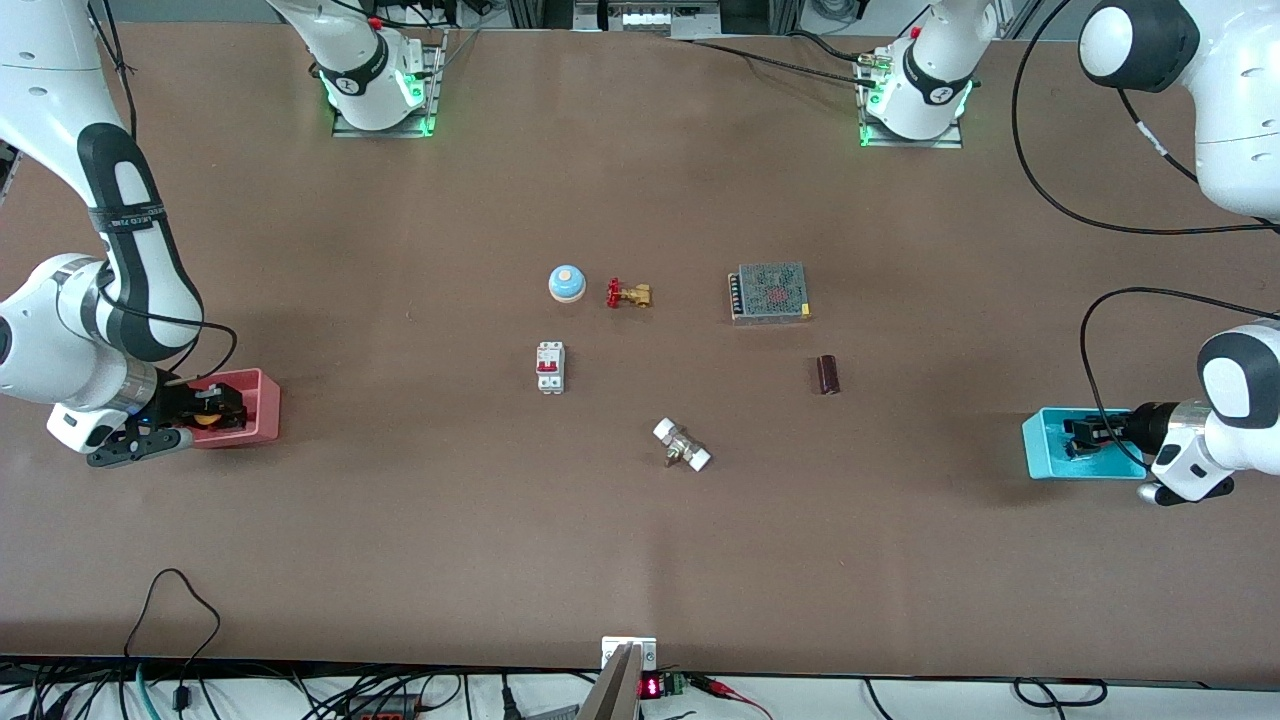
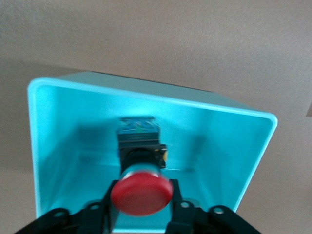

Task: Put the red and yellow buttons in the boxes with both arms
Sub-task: 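Lower the yellow button into the pink box while the left gripper lowers red, then open both grippers and lift them away from the boxes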

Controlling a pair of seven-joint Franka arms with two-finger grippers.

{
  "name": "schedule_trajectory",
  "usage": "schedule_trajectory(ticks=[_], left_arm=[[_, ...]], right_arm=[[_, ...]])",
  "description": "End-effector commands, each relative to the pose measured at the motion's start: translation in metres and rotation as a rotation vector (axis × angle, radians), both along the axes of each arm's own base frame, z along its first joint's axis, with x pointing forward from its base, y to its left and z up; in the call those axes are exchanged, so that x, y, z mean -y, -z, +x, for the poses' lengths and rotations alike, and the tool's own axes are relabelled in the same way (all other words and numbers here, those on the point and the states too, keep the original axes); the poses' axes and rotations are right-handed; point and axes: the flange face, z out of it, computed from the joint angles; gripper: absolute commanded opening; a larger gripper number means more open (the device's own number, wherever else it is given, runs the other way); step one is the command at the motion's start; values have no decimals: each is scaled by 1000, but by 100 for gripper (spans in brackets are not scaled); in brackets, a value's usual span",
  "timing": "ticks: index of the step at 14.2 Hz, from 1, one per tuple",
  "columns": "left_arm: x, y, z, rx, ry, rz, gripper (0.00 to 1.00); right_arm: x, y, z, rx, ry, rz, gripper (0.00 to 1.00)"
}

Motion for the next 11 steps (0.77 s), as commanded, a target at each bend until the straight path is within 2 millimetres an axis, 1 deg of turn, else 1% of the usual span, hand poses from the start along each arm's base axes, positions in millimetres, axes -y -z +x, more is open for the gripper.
schedule_trajectory(ticks=[1,2,3,4,5,6,7,9,10,11], left_arm=[[-1,-10,4,15,21,-1,75],[-1,-10,4,16,20,-2,84],[-1,-13,5,20,20,-1,89],[-2,-14,4,21,21,-2,99],[-2,-25,5,31,21,1,100],[1,-36,6,41,24,3,100],[7,-54,7,57,31,9,100],[28,-107,0,100,64,31,100],[38,-137,-2,130,79,42,100],[58,-163,-4,157,105,48,100]], right_arm=[[-3,-6,0,8,-4,18,87],[-3,-11,1,14,-5,17,93],[-5,-20,3,25,-7,18,100],[-7,-35,3,32,-10,20,100],[-10,-60,0,22,-14,29,100],[-17,-95,-3,17,-20,38,100],[-25,-128,-8,6,23,45,100],[-43,-191,-19,-25,111,41,100],[-58,-228,-22,-34,111,9,100],[-65,-253,-26,-62,107,-55,100]])
